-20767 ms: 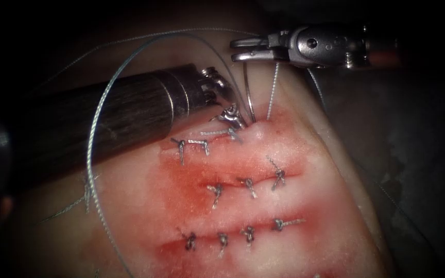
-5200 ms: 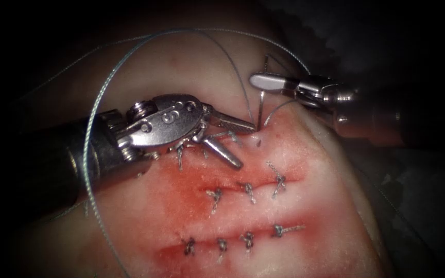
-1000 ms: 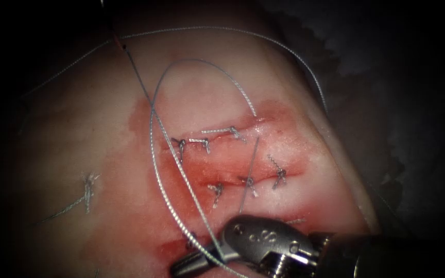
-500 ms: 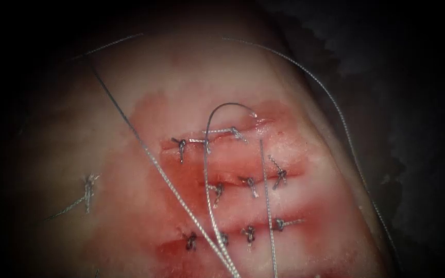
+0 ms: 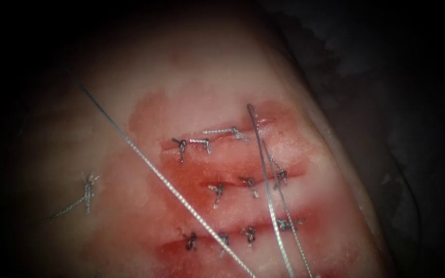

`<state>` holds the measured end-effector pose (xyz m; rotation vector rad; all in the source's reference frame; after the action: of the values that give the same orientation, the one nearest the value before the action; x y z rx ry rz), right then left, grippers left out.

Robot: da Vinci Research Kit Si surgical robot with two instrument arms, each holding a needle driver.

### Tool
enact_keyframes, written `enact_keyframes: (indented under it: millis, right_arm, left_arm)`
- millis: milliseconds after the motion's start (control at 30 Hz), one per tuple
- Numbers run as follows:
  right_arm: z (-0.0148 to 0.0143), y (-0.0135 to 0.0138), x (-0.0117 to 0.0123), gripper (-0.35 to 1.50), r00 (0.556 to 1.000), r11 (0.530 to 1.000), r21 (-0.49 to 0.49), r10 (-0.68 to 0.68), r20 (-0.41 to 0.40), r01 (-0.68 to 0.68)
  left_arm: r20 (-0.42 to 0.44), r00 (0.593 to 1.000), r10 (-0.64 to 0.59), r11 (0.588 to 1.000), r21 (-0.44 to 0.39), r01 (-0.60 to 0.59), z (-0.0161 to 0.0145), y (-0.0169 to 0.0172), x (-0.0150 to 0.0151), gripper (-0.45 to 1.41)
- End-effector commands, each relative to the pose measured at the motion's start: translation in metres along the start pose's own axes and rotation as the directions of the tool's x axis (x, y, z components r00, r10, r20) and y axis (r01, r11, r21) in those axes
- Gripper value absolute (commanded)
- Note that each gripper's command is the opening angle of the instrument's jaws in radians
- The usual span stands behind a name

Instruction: Wound Closure

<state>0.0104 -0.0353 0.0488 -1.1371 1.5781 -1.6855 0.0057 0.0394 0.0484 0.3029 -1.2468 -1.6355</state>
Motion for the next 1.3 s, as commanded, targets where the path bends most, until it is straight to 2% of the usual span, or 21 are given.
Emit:
enact_keyframes:
  millis: [33, 167, 267, 300, 333, 367, 467, 500, 533, 567, 600, 667, 767, 833, 867, 933, 1033, 1133, 1167, 1233, 1300]
  right_arm:
    - [-0.0011, 0.0001, 0.0012, -0.35, 1.000, 0.999, 0.035, 0.012, 0.014, -0.012]
    - [-0.0023, 0.0004, 0.0018, -0.35, 0.999, 0.998, 0.061, 0.022, 0.037, -0.024]
    - [-0.0024, -0.0004, 0.0000, -0.35, 0.998, 0.994, 0.107, -0.007, 0.055, 0.001]
    - [-0.0025, -0.0013, -0.0031, -0.35, 0.988, 0.983, 0.180, -0.064, 0.138, 0.039]
    - [-0.0027, -0.0017, -0.0046, -0.35, 0.980, 0.974, 0.223, -0.089, 0.181, 0.047]
    - [-0.0032, -0.0023, -0.0082, -0.35, 0.937, 0.928, 0.373, -0.136, 0.323, 0.006]
    - [-0.0043, -0.0023, -0.0114, -0.35, 0.841, 0.832, 0.537, -0.187, 0.508, -0.140]
    - [-0.0047, -0.0023, -0.0119, -0.35, 0.807, 0.823, 0.518, -0.135, 0.575, -0.232]
    - [-0.0055, -0.0023, -0.0127, -0.06, 0.743, 0.810, 0.456, -0.038, 0.668, -0.368]
    - [-0.0059, -0.0026, -0.0131, 0.15, 0.716, 0.802, 0.433, -0.009, 0.698, -0.412]
    - [-0.0063, -0.0028, -0.0132, 0.27, 0.690, 0.797, 0.397, 0.034, 0.723, -0.455]
    - [-0.0068, -0.0033, -0.0131, 0.83, 0.639, 0.785, 0.328, 0.110, 0.761, -0.525]
    - [-0.0064, -0.0050, -0.0129, 0.88, 0.493, 0.715, 0.189, 0.243, 0.835, -0.673]
    - [-0.0057, -0.0063, -0.0132, 0.91, 0.467, 0.678, 0.194, 0.245, 0.849, -0.709]
    - [-0.0050, -0.0076, -0.0136, 0.93, 0.426, 0.640, 0.171, 0.268, 0.864, -0.749]
    - [-0.0039, -0.0096, -0.0140, 0.96, 0.385, 0.610, 0.125, 0.316, 0.867, -0.783]
    - [-0.0027, -0.0113, -0.0140, 0.99, 0.276, 0.559, 0.007, 0.398, 0.875, -0.829]
    - [-0.0026, -0.0123, -0.0146, 0.99, 0.190, 0.523, -0.090, 0.457, 0.869, -0.848]
    - [-0.0032, -0.0125, -0.0152, 0.96, 0.128, 0.507, -0.166, 0.494, 0.860, -0.846]
    - [-0.0042, -0.0126, -0.0160, 0.96, 0.038, 0.471, -0.269, 0.545, 0.838, -0.840]
    - [-0.0049, -0.0127, -0.0162, 0.96, -0.017, 0.446, -0.333, 0.578, 0.816, -0.831]
  left_arm:
    - [0.033, 0.999, 0.011, 1.000, -0.017, -0.010, -0.0009, 0.0012, -0.0031, -0.45]
    - [0.064, 0.998, 0.005, 0.999, -0.042, -0.003, -0.0036, 0.0036, -0.0058, -0.45]
    - [0.070, 0.998, 0.007, 0.999, -0.048, -0.004, -0.0042, 0.0040, -0.0060, -0.45]
    - [0.036, 0.999, -0.009, 1.000, -0.007, 0.009, -0.0036, 0.0032, -0.0049, -0.45]
    - [0.019, 1.000, -0.022, 1.000, 0.014, 0.022, -0.0031, 0.0024, -0.0039, -0.45]
    - [-0.022, 0.999, -0.041, 0.997, 0.065, 0.043, -0.0014, 0.0000, -0.0008, -0.45]
    - [-0.086, 0.994, -0.060, 0.987, 0.145, 0.072, 0.0017, -0.0046, 0.0053, -0.45]
    - [-0.111, 0.991, -0.072, 0.981, 0.171, 0.090, 0.0029, -0.0066, 0.0080, -0.45]
    - [-0.147, 0.985, -0.084, 0.972, 0.204, 0.114, 0.0045, -0.0094, 0.0121, -0.45]
    - [-0.174, 0.981, -0.081, 0.969, 0.216, 0.118, 0.0053, -0.0107, 0.0140, -0.45]
    - [-0.209, 0.975, -0.075, 0.965, 0.232, 0.124, 0.0061, -0.0124, 0.0163, -0.45]
    - [-0.248, 0.966, -0.067, 0.959, 0.251, 0.131, 0.0071, -0.0146, 0.0190, -0.45]
    - [-0.329, 0.940, -0.084, 0.938, 0.292, 0.187, 0.0080, -0.0179, 0.0224, -0.45]
    - [-0.365, 0.928, -0.081, 0.927, 0.314, 0.205, 0.0079, -0.0184, 0.0227, -0.45]
    - [-0.381, 0.921, -0.086, 0.923, 0.318, 0.218, 0.0077, -0.0185, 0.0226, -0.45]
    - [-0.353, 0.929, -0.113, 0.904, 0.351, 0.243, 0.0073, -0.0182, 0.0215, -0.45]
    - [-0.300, 0.938, -0.172, 0.865, 0.409, 0.290, 0.0065, -0.0182, 0.0186, -0.45]
    - [-0.264, 0.935, -0.238, 0.819, 0.462, 0.339, 0.0054, -0.0190, 0.0153, -0.45]
    - [-0.254, 0.929, -0.271, 0.797, 0.483, 0.364, 0.0048, -0.0195, 0.0141, -0.45]
    - [-0.247, 0.925, -0.289, 0.783, 0.495, 0.377, 0.0045, -0.0201, 0.0133, -0.45]
    - [-0.237, 0.924, -0.301, 0.774, 0.506, 0.381, 0.0045, -0.0206, 0.0133, -0.45]
